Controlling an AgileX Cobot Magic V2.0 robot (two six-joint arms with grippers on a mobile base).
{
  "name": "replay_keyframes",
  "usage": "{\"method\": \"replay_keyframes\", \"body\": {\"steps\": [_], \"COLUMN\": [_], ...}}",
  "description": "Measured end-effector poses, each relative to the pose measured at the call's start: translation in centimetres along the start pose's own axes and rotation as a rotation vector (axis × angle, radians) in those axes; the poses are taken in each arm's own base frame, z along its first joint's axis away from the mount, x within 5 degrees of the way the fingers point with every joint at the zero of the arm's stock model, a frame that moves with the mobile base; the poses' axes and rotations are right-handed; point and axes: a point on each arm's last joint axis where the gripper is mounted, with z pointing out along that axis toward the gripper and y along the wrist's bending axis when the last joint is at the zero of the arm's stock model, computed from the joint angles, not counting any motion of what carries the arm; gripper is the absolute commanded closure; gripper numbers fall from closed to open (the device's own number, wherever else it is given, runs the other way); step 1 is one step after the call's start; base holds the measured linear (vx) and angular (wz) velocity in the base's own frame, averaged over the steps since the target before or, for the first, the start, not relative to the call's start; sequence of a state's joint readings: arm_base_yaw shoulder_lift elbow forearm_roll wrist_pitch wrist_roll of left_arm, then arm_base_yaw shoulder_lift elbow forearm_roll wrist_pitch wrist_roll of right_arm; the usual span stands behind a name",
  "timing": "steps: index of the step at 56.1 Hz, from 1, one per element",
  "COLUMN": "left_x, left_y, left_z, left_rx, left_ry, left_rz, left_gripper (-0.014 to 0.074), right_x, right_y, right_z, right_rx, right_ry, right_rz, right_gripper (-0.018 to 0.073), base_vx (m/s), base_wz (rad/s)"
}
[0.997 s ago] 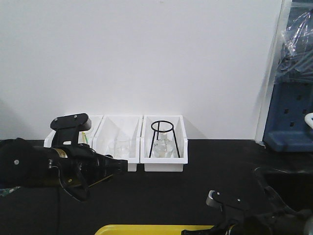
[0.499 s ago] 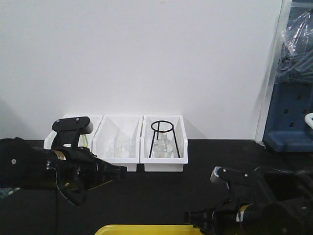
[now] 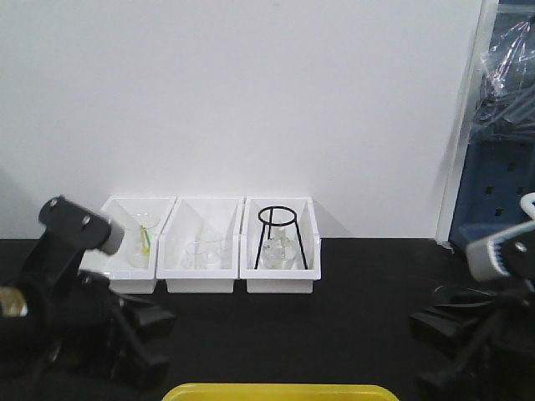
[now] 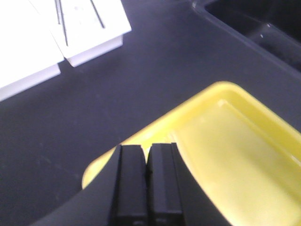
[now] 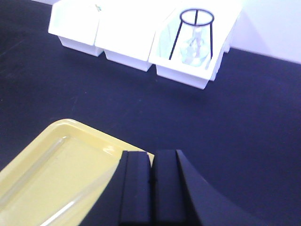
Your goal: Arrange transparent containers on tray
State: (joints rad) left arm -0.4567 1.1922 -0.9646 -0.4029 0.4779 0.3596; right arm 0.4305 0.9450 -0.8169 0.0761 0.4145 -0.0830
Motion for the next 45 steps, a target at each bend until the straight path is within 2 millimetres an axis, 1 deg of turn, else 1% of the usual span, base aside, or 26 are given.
{"method": "replay_keyframes", "body": {"steps": [3,4,7,8,10,13,17,23,29,45], "left_x": [1.8,2.3,4.1,4.5,5.6,7.2,9.0,10.7,11.4,11.3], "left_y": [-0.5,-0.6,-1.1,-1.2,-1.4,-1.6,-1.8,-1.7,-1.7,-1.7], "left_z": [-0.8,-1.0,-1.9,-2.2,-2.9,-3.9,-5.1,-6.3,-7.0,-7.2], "left_rx": [0.004,0.003,0.008,0.007,0.009,0.013,0.013,0.005,-0.002,-0.005], "left_ry": [-0.009,-0.017,-0.034,-0.044,-0.062,-0.086,-0.12,-0.169,-0.207,-0.229], "left_rz": [0.013,0.015,0.025,0.027,0.029,0.036,0.038,0.04,0.04,0.041], "left_gripper": [0.0597,0.0597,0.0597,0.0597,0.0597,0.0597,0.0597,0.0597,0.0597,0.0597], "right_x": [0.9,1.2,2.4,2.8,3.8,4.8,6.2,7.3,7.6,7.6], "right_y": [0.0,0.1,0.1,0.1,0.1,0.1,0.2,0.1,0.1,0.1], "right_z": [-1.5,-1.6,-2.9,-2.9,-3.6,-4.5,-5.0,-5.4,-5.4,-5.4], "right_rx": [0.002,0.002,0.005,0.006,0.007,0.01,0.014,0.022,0.029,0.031], "right_ry": [-0.039,-0.04,-0.08,-0.079,-0.097,-0.136,-0.173,-0.241,-0.29,-0.311], "right_rz": [-0.019,-0.023,-0.03,-0.033,-0.035,-0.038,-0.04,-0.041,-0.041,-0.041], "right_gripper": [0.0572,0.0572,0.0572,0.0572,0.0572,0.0572,0.0572,0.0572,0.0572,0.0572], "base_vx": [0.0,0.0,0.0,0.0,0.0,0.0,0.0,0.0,0.0,0.0], "base_wz": [0.0,0.0,0.0,0.0,0.0,0.0,0.0,0.0,0.0,0.0]}}
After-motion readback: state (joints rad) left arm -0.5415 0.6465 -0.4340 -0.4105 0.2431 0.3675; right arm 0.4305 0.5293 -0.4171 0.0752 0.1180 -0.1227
